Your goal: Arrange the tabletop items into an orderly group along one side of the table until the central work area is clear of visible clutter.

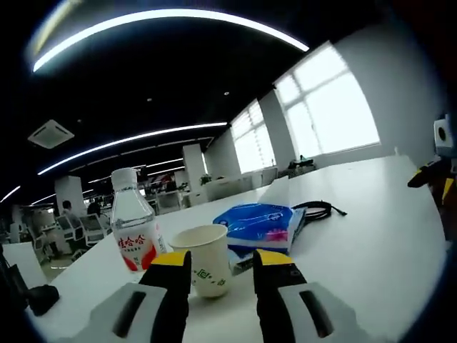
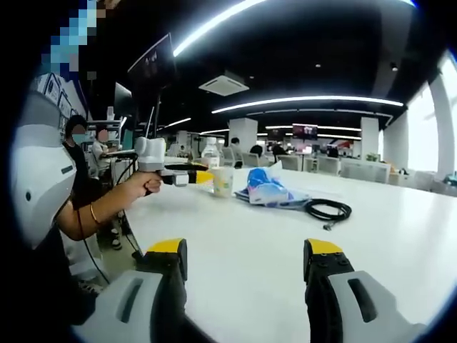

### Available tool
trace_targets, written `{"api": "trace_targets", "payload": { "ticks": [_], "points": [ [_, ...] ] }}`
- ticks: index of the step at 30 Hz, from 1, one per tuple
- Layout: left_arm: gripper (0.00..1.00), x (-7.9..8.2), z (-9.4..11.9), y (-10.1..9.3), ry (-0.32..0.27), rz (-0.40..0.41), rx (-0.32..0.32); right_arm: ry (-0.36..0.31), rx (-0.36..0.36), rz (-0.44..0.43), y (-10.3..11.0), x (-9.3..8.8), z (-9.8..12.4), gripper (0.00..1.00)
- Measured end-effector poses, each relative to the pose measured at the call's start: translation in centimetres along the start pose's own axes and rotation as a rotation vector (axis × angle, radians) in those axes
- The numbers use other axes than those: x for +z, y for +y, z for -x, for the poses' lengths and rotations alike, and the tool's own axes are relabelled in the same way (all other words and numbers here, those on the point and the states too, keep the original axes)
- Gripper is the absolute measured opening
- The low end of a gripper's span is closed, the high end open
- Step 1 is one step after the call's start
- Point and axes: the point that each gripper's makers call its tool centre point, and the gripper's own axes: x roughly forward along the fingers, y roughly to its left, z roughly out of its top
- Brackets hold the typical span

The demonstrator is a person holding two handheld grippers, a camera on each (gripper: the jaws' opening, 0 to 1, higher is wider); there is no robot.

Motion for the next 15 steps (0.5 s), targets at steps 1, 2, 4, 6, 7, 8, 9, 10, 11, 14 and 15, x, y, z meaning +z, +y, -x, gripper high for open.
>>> {"api": "trace_targets", "payload": {
  "ticks": [1,2,4,6,7,8,9,10,11,14,15],
  "points": [
    [0.33,0.1,0.2,-0.2,-0.003,0.001,-0.007,0.002,0.003,0.003,0.0,0.0,-0.2,0.61],
    [0.33,0.2,0.4,-0.3,-0.006,0.002,-0.014,0.004,0.005,0.006,0.0,0.1,-0.3,0.61],
    [0.33,0.3,0.7,-0.6,-0.009,0.007,-0.026,0.009,0.005,0.015,-0.1,0.1,-0.5,0.61],
    [0.33,0.4,1.1,-1.1,-0.010,0.011,-0.049,0.008,0.011,0.040,-0.4,0.5,-0.7,0.58],
    [0.33,0.5,1.3,-1.3,-0.011,0.014,-0.060,0.008,0.013,0.053,-0.5,0.6,-0.8,0.56],
    [0.33,0.6,1.6,-1.6,-0.012,0.016,-0.072,0.007,0.016,0.066,-0.6,0.8,-0.9,0.54],
    [0.33,0.6,1.6,-1.6,-0.012,0.016,-0.076,0.009,0.018,0.070,-0.7,0.8,-1.0,0.51],
    [0.33,0.6,1.9,-1.9,-0.012,0.014,-0.086,0.019,0.024,0.076,-0.9,0.8,-1.0,0.49],
    [0.33,0.6,2.2,-2.2,-0.012,0.011,-0.097,0.030,0.030,0.082,-1.2,0.7,-1.1,0.48],
    [0.33,0.4,2.9,-2.9,-0.010,-0.001,-0.118,0.059,0.035,0.102,-2.0,0.6,-1.4,0.47],
    [0.33,0.3,3.1,-3.2,-0.009,-0.010,-0.127,0.072,0.033,0.110,-2.5,0.6,-1.5,0.45]
  ]
}}
